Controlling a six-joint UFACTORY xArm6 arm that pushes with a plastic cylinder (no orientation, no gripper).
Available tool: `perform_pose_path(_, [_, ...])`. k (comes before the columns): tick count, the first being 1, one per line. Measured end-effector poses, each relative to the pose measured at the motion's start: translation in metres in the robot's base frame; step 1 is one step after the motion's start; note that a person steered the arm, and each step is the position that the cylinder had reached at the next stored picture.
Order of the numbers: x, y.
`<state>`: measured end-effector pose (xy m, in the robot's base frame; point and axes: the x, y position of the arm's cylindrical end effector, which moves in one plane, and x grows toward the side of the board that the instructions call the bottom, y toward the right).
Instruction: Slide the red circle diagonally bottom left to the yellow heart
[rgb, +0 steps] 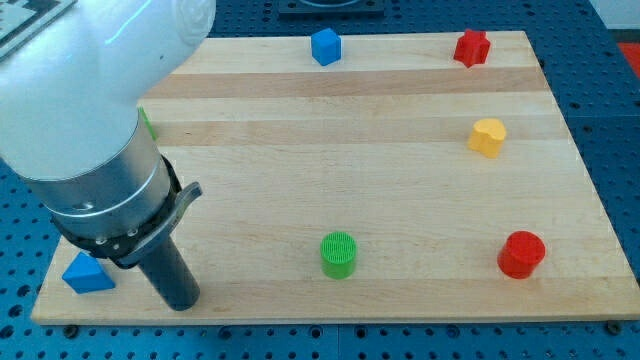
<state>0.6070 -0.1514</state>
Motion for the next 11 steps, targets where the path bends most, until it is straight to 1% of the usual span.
perform_pose_path(2, [-0.003,0.0])
perform_pose_path(3, [-0.046,0.053])
perform_pose_path(4, [-0.1,0.071])
perform_pose_path(5, [-0.188,0.108])
perform_pose_path(6, [-0.25,0.189])
perform_pose_path(7, [-0.25,0.204])
perform_pose_path(8, [-0.25,0.204])
perform_pose_path(9, [-0.198,0.238])
perform_pose_path(10, [-0.112,0.271])
perform_pose_path(11, [-0.106,0.341])
